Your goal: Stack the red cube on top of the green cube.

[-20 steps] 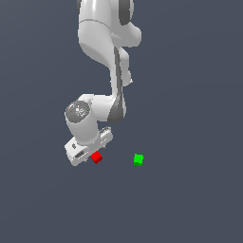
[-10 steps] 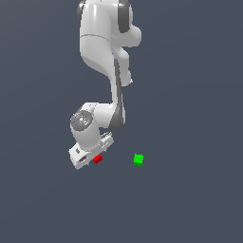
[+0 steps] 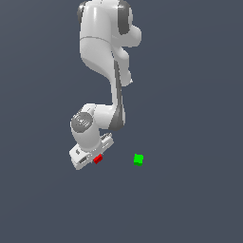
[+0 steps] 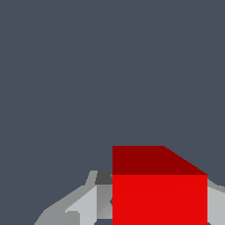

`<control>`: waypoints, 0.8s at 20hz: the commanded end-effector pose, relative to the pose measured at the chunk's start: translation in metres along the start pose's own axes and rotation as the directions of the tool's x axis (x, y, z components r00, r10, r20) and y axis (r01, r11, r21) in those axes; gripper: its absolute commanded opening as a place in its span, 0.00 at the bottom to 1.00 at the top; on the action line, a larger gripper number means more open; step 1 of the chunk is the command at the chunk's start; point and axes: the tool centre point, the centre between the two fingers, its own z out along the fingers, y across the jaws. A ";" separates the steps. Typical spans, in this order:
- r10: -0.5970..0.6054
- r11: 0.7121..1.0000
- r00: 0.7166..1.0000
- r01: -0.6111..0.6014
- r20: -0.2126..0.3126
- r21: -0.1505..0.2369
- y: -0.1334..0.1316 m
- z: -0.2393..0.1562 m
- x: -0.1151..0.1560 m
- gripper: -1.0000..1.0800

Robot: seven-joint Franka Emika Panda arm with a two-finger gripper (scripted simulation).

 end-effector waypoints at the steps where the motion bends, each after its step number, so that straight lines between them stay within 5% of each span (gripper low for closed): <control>1: 0.000 1.000 1.000 0.000 0.000 0.000 0.000 0.000 0.000 0.00; 16: 0.000 1.000 1.000 0.000 0.000 0.000 -0.001 -0.039 -0.001 0.00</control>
